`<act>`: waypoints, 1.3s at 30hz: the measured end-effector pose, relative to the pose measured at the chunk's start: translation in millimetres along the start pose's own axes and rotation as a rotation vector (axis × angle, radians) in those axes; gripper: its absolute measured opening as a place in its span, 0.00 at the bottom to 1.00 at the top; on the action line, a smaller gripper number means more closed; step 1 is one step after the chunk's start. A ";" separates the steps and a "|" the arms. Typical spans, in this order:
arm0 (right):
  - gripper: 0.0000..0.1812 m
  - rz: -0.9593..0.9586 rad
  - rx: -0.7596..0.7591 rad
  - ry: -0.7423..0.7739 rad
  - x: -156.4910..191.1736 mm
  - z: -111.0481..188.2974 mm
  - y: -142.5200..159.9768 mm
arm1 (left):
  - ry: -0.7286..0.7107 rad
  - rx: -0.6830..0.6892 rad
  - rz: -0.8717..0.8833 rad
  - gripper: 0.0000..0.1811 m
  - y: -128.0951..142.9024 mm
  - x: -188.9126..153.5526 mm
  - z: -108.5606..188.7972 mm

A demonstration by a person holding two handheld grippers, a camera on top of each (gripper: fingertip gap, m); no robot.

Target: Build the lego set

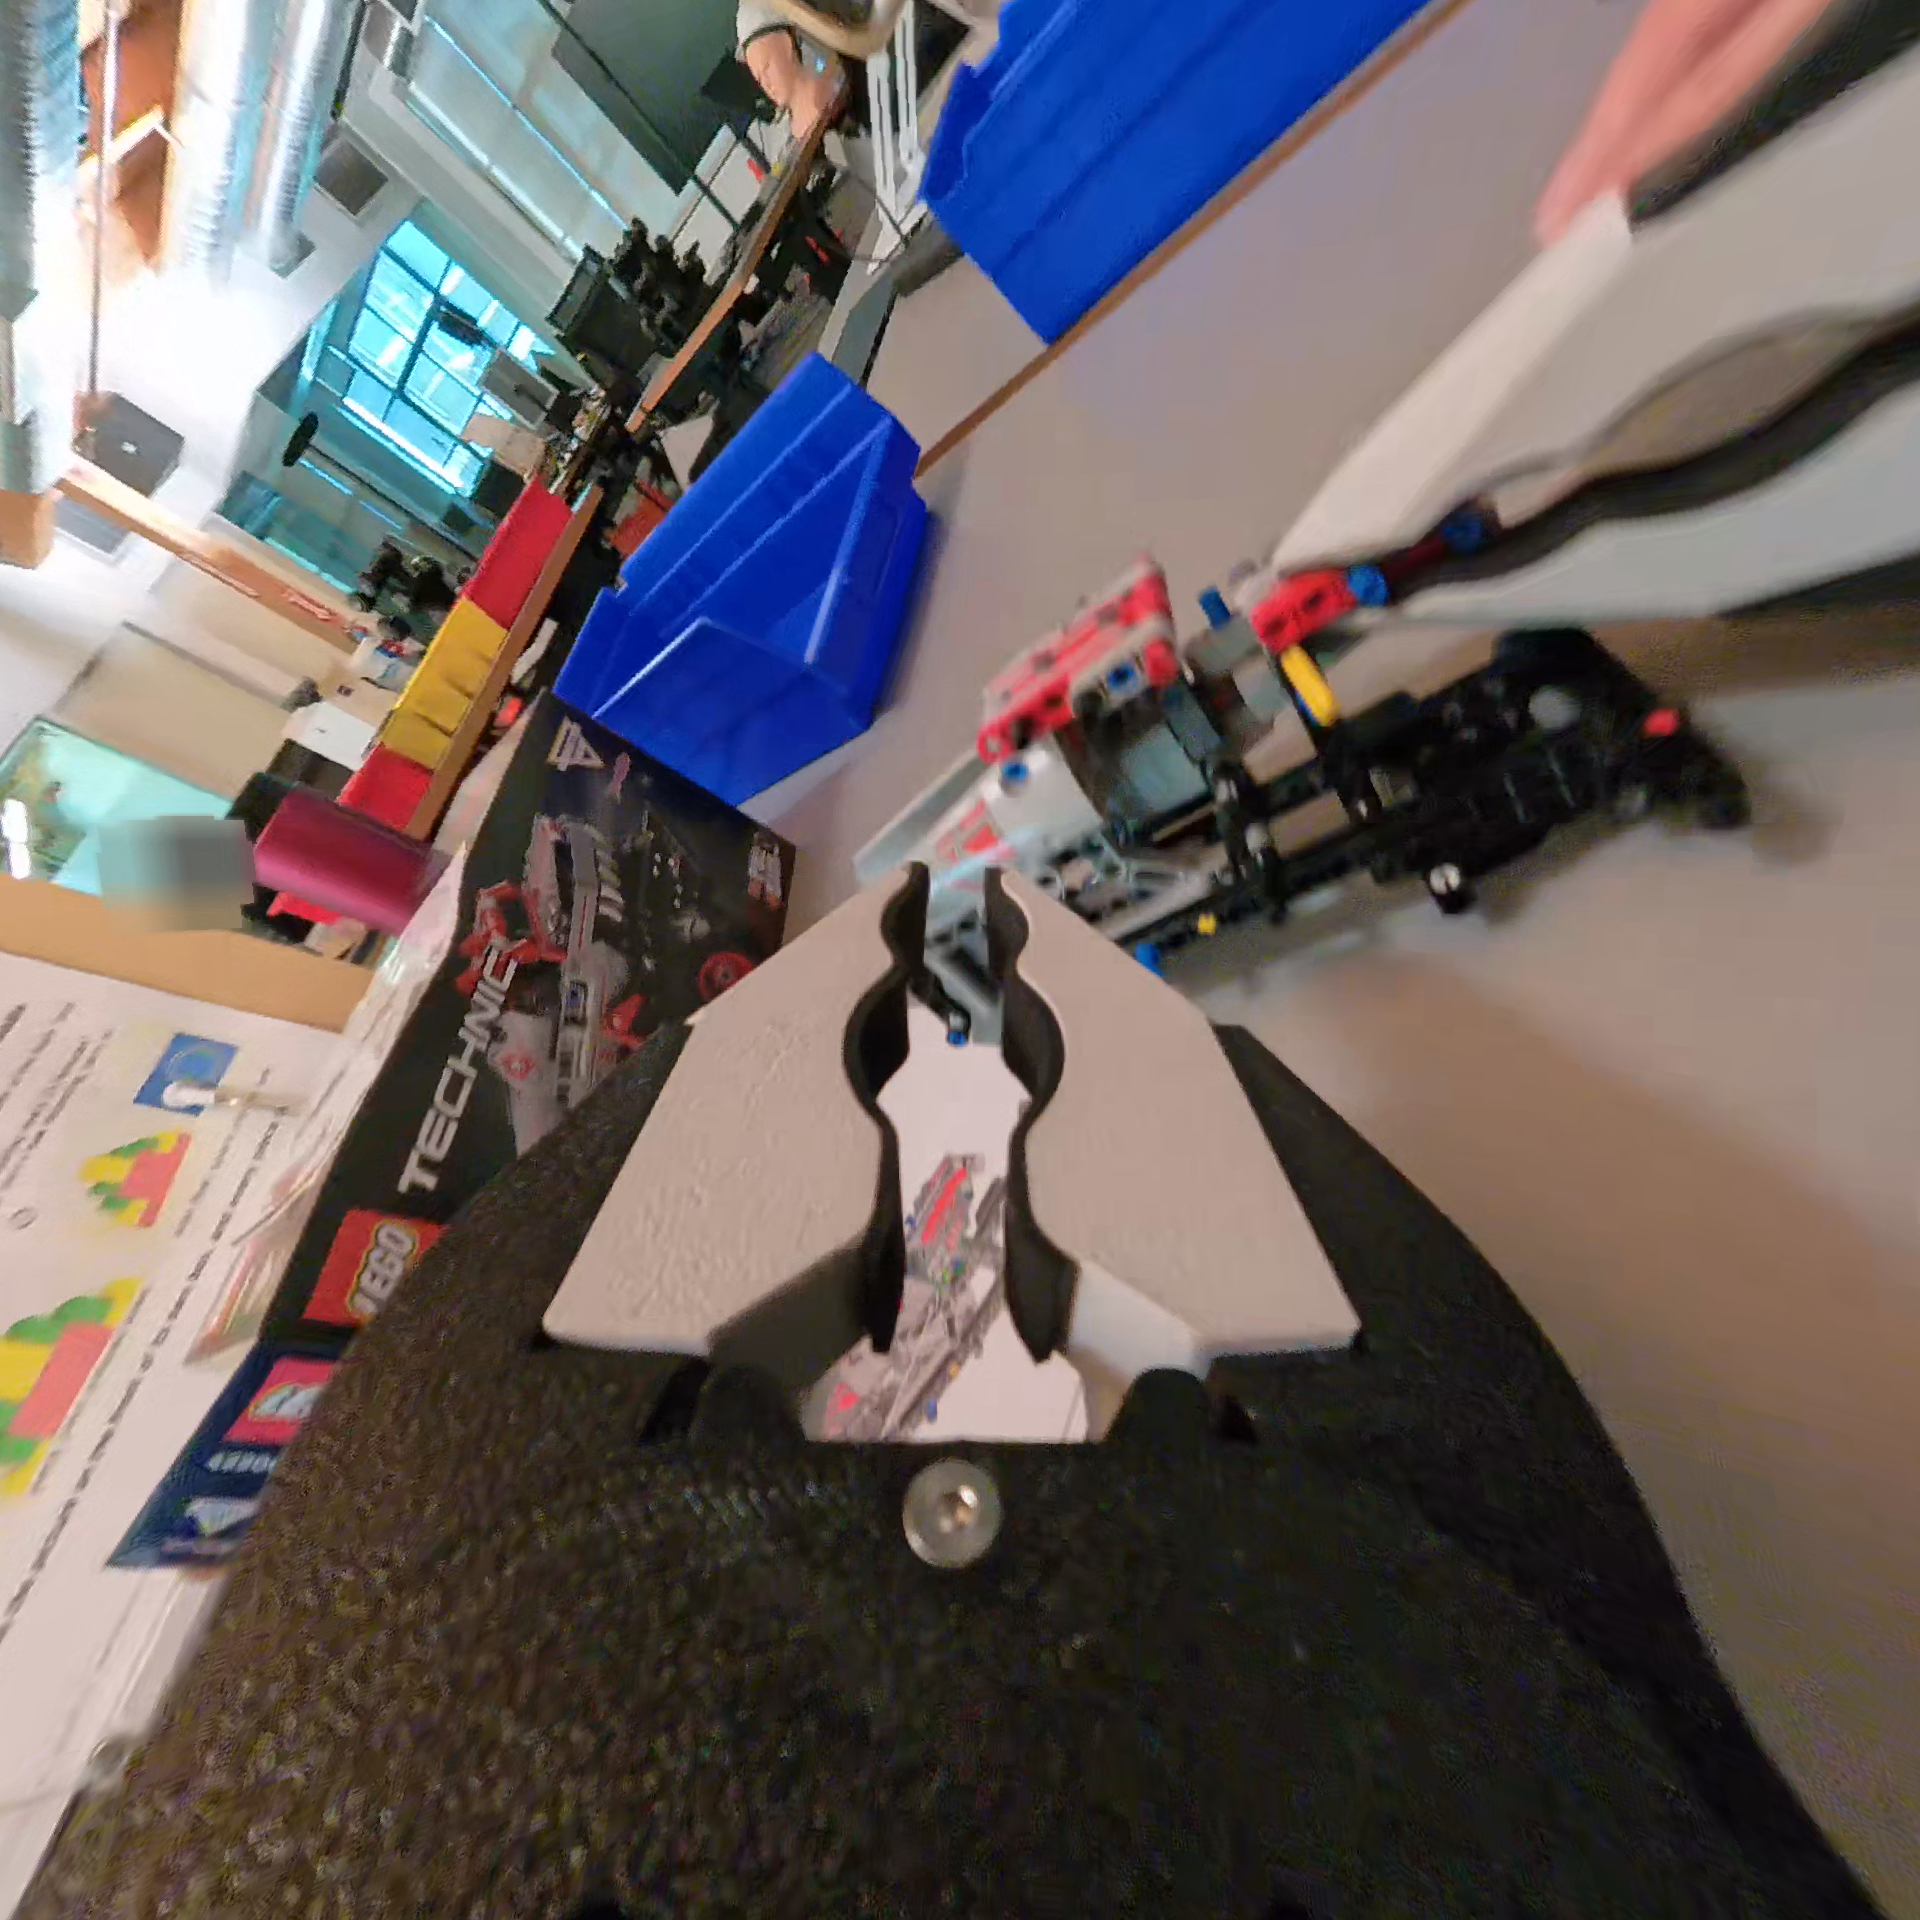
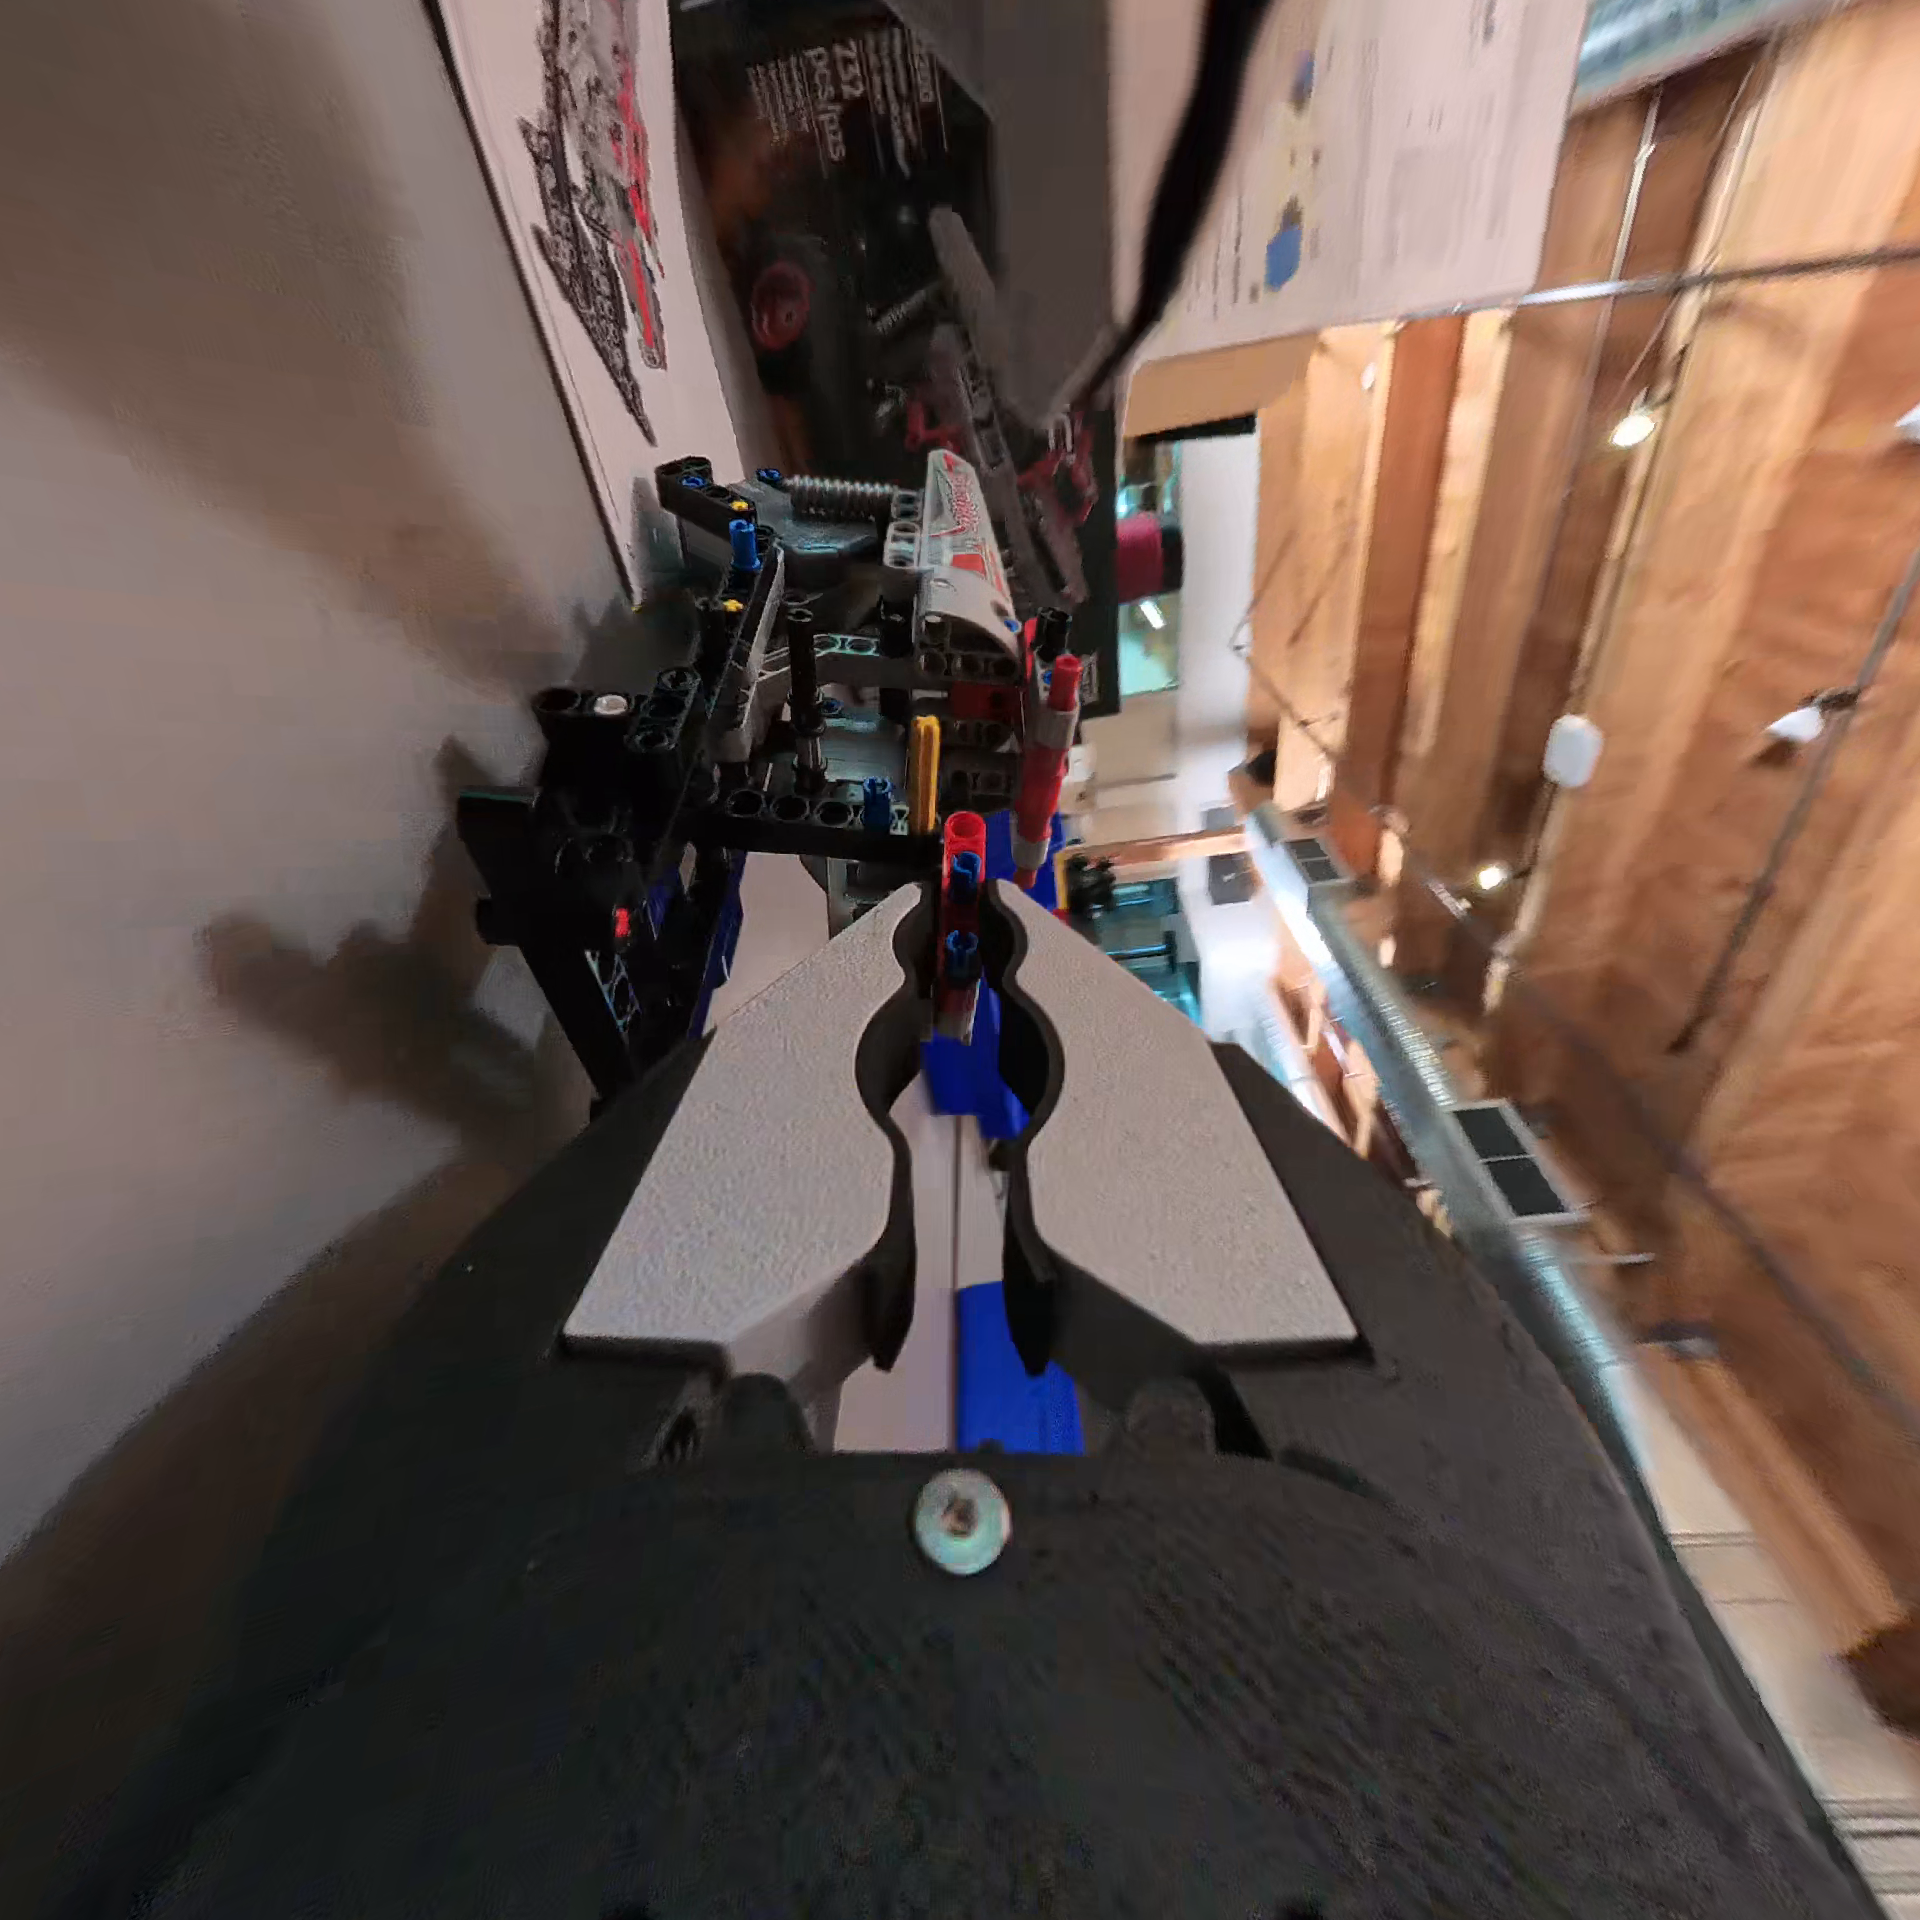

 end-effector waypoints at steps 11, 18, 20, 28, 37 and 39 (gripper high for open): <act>0.28 -0.300 -0.102 -0.166 -10.4 37.8 -4.6 | 0.019 0.013 0.039 0.05 -6.9 -3.6 -1.1; 0.29 -1.103 0.304 -0.390 -18.6 48.0 95.5 | 0.008 -0.003 0.043 0.04 -7.4 -8.0 11.1; 0.26 -1.176 0.356 -0.431 -6.7 38.8 109.5 | 0.017 -0.014 0.059 0.04 -9.6 -11.1 10.8; 0.19 -1.273 0.449 -0.557 19.8 16.7 118.9 | 0.061 -0.016 0.029 0.04 -14.2 -29.2 23.0; 0.03 -0.929 0.421 -0.486 15.7 11.6 112.4 | 0.140 -0.044 0.060 0.03 -20.6 -54.3 29.4; 0.03 -0.697 0.357 -0.287 -2.0 18.8 104.5 | 0.150 -0.065 0.078 0.03 -30.1 -55.2 32.9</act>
Point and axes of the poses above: each gripper's, where its closed fingertips meet, z back along the fingers, y out of its underside, x = y × z across the jaws, the point moved 5 cm from there along z, back along the fingers, and after that the axes turned 2 degrees about y, right-handed, at the moved point
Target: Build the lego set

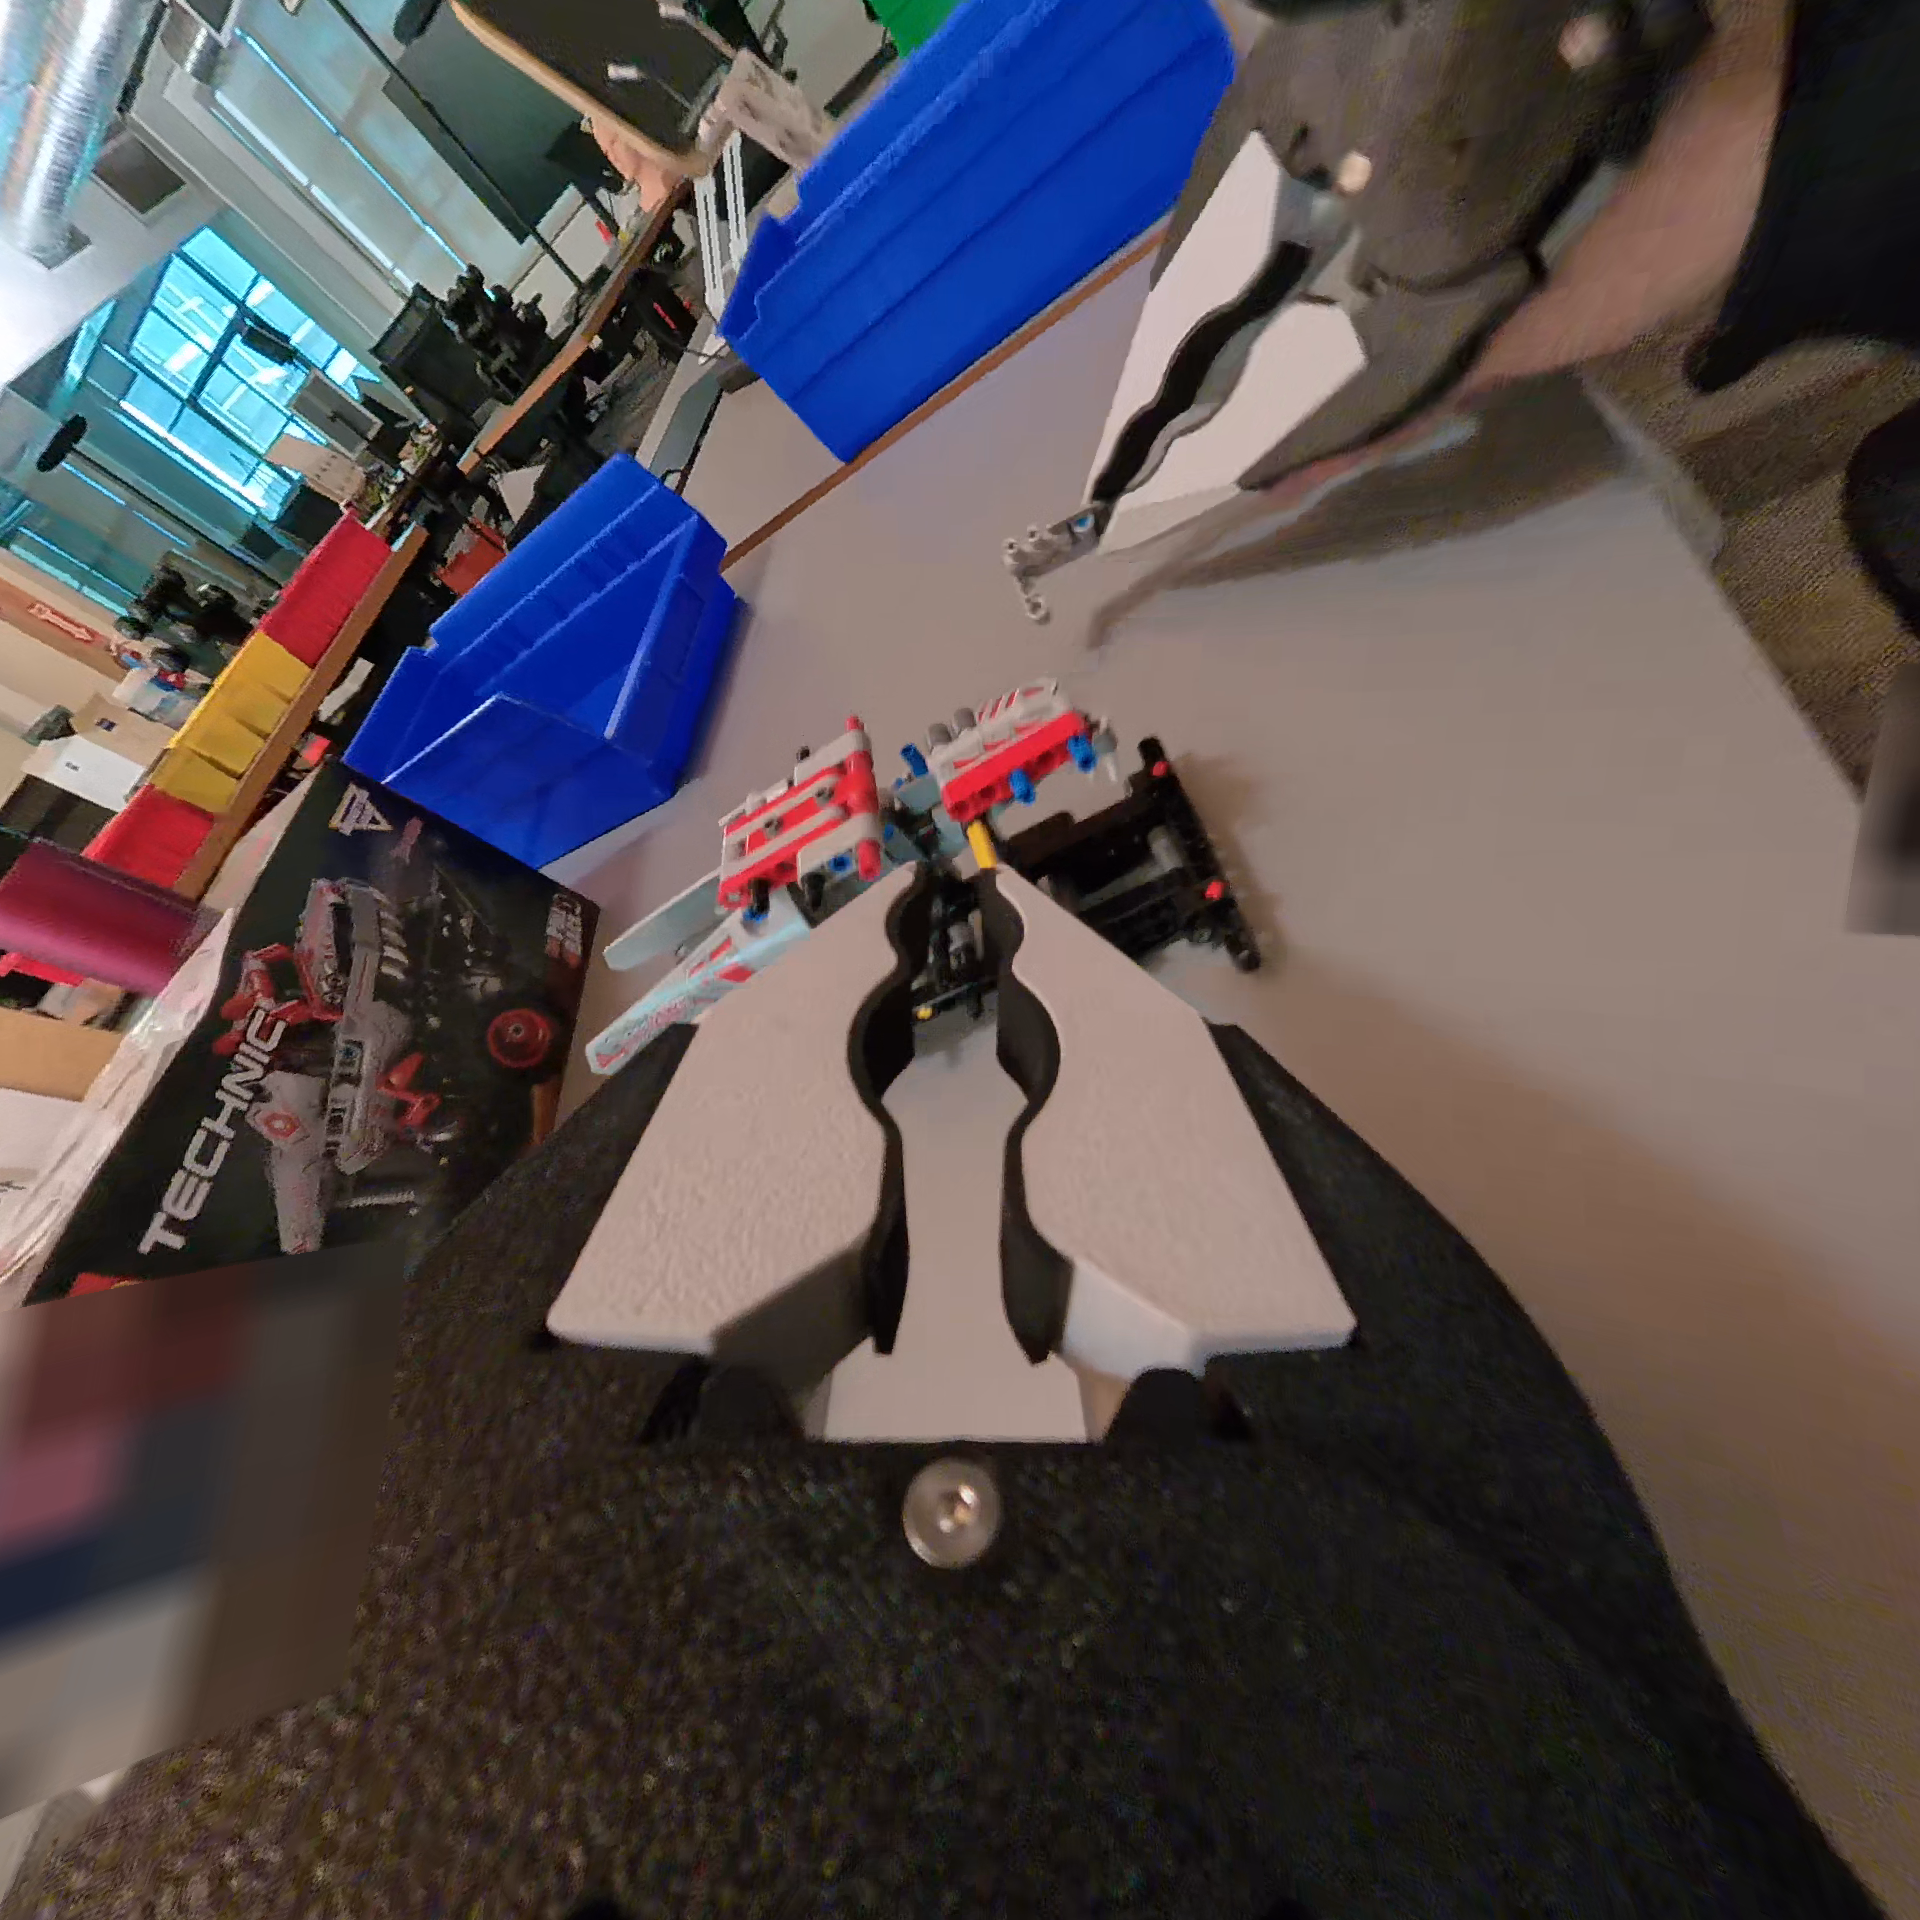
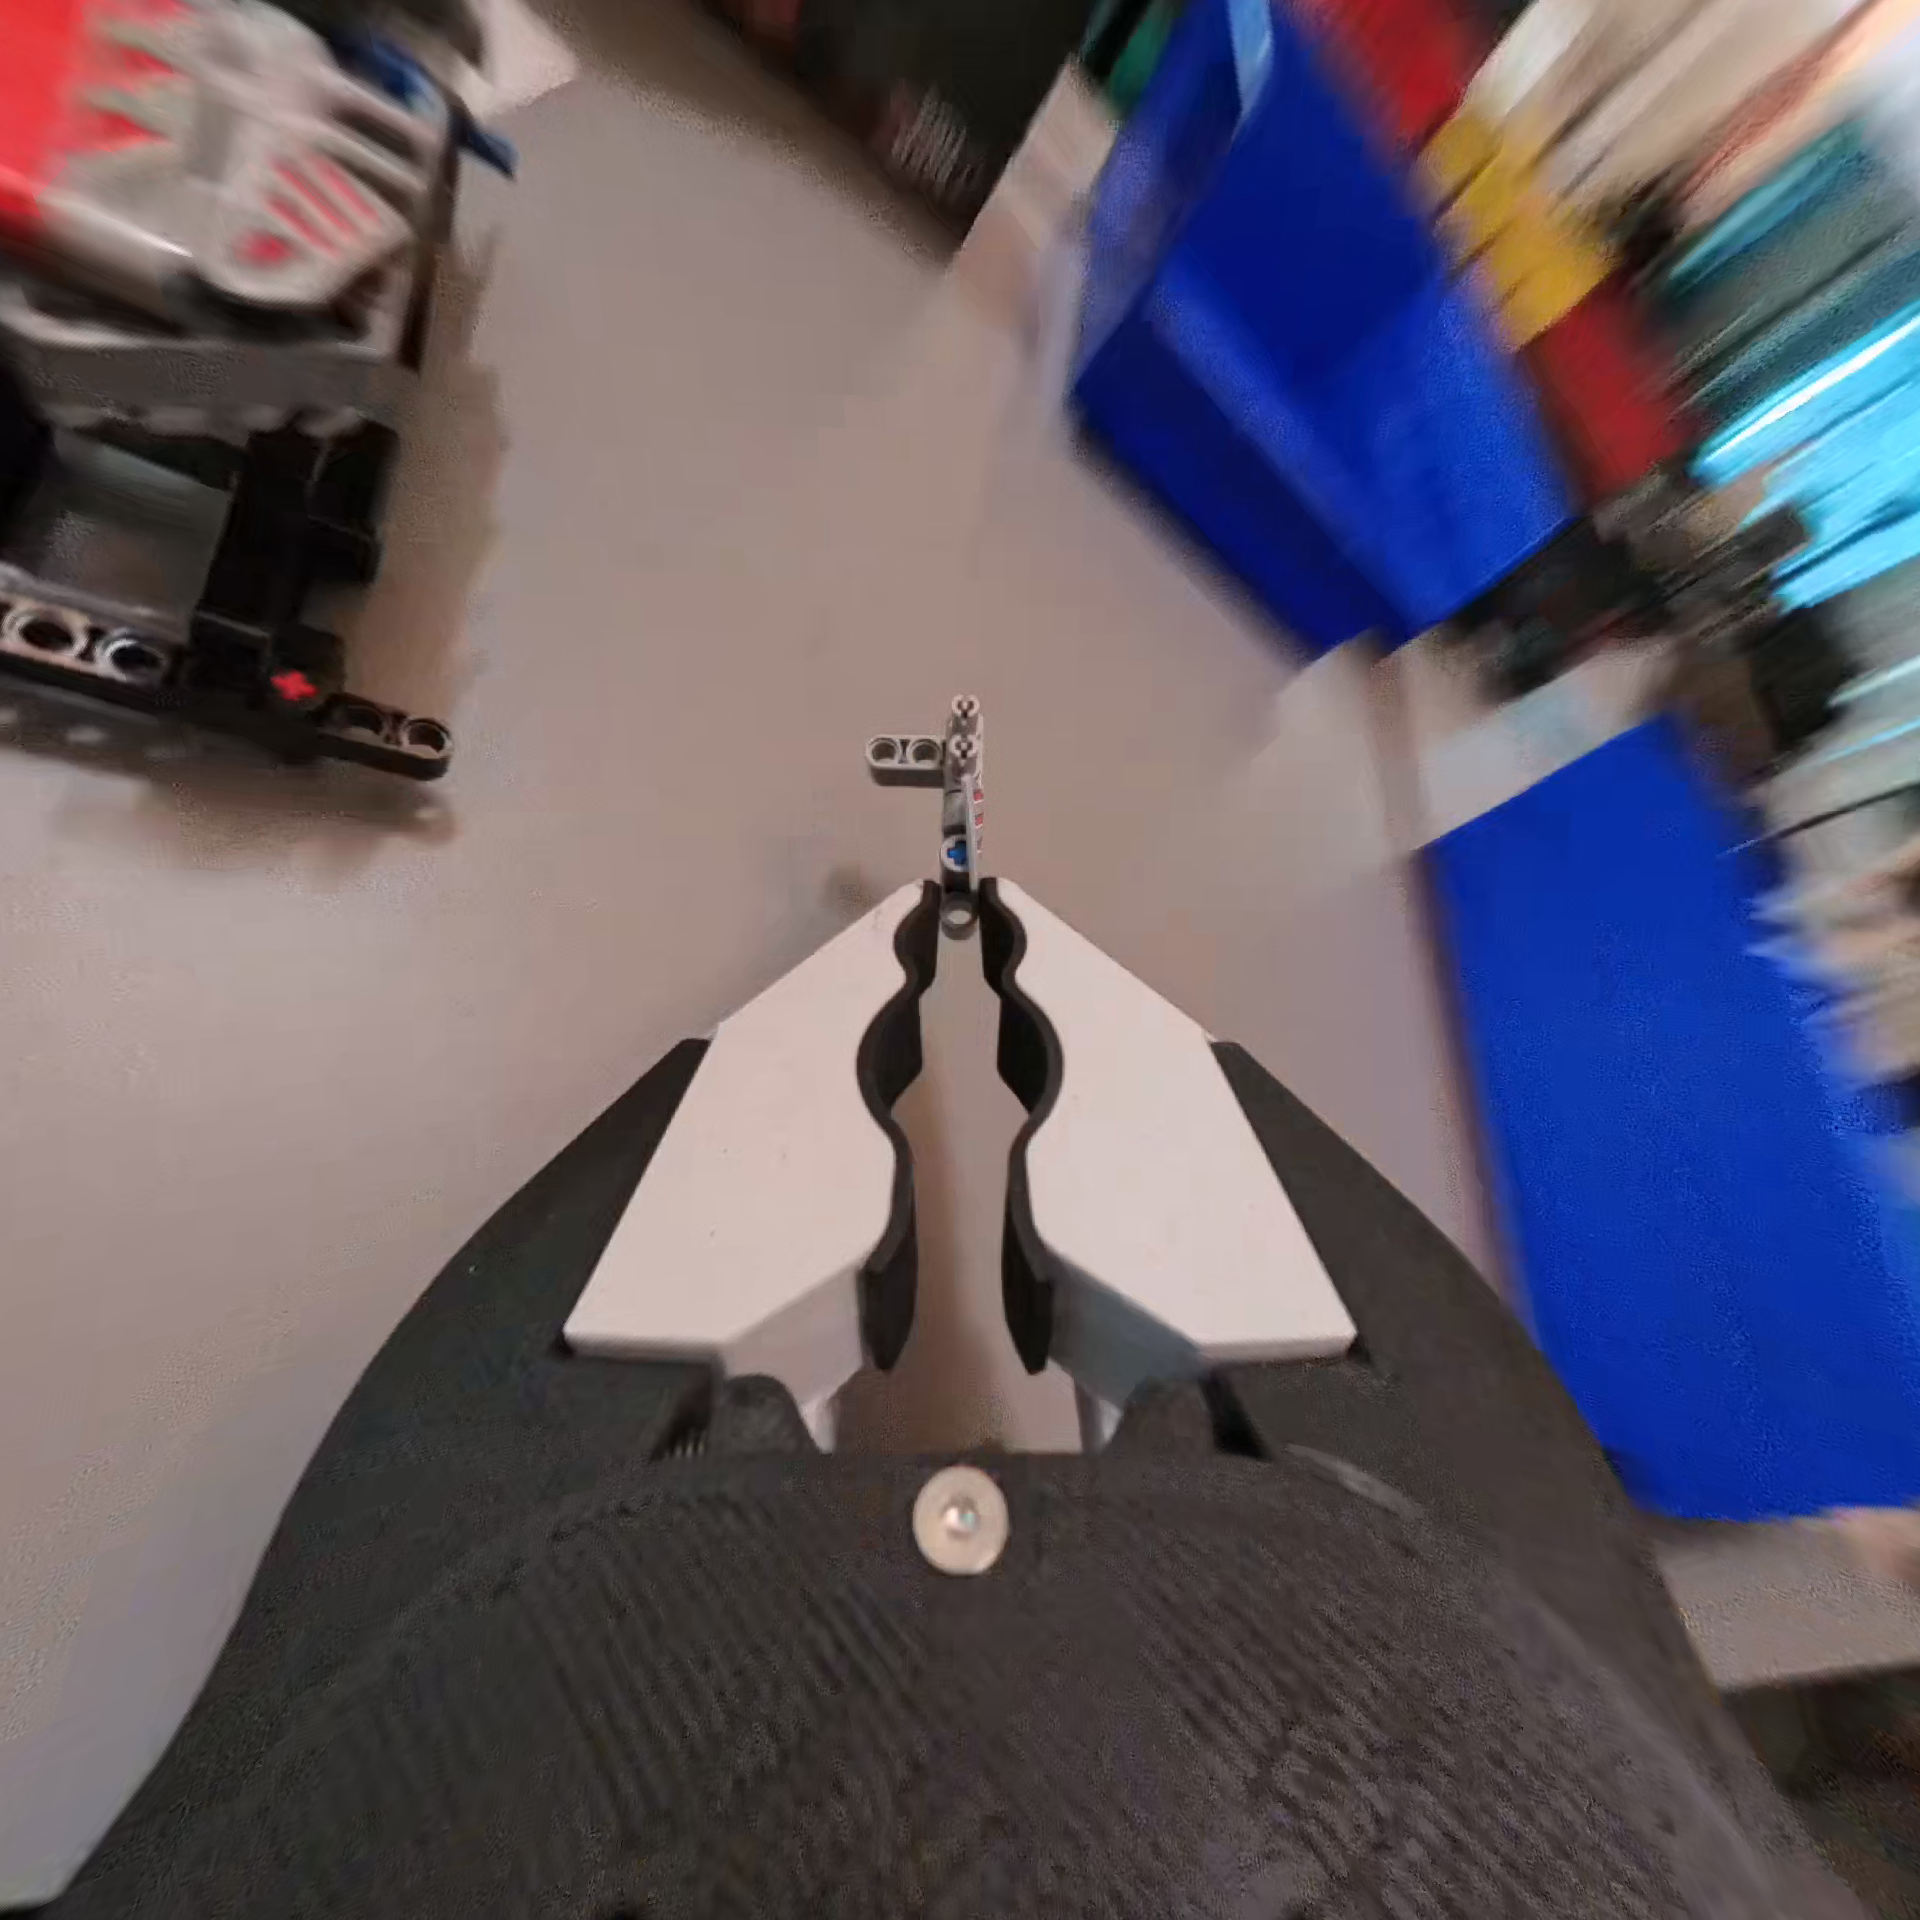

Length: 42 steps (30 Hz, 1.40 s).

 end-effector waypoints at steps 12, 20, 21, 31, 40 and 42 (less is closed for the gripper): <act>0.03 0.661 -0.299 0.388 71.7 77.8 -84.3 | 0.067 -0.051 0.355 0.10 -33.0 -8.7 -7.8; 0.03 0.628 -0.334 0.346 86.7 72.4 -91.8 | 0.003 -0.012 0.382 0.04 -21.3 -12.1 -2.6; 0.03 0.619 -0.337 0.342 87.9 72.5 -92.8 | -0.006 -0.017 0.389 0.03 -21.0 -12.4 -1.9; 0.03 0.655 -0.367 0.348 93.5 71.6 -91.2 | -0.023 -0.029 0.462 0.01 -13.2 -12.0 -2.4; 0.03 0.667 -0.386 0.353 93.6 72.3 -91.2 | 0.062 -0.074 0.446 0.15 -11.7 -16.0 -0.1; 0.03 0.680 -0.387 0.339 96.4 71.6 -91.3 | -0.007 -0.094 0.283 0.12 -15.1 -16.4 4.1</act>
Point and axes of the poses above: each gripper's, where its closed fingertips meet, z back along the fingers, y out of its underside, x = y × z across the jaws, the point moved 5 cm from there along z, back along the fingers, and after that the axes turned 2 degrees about y, right-handed, at the moved point
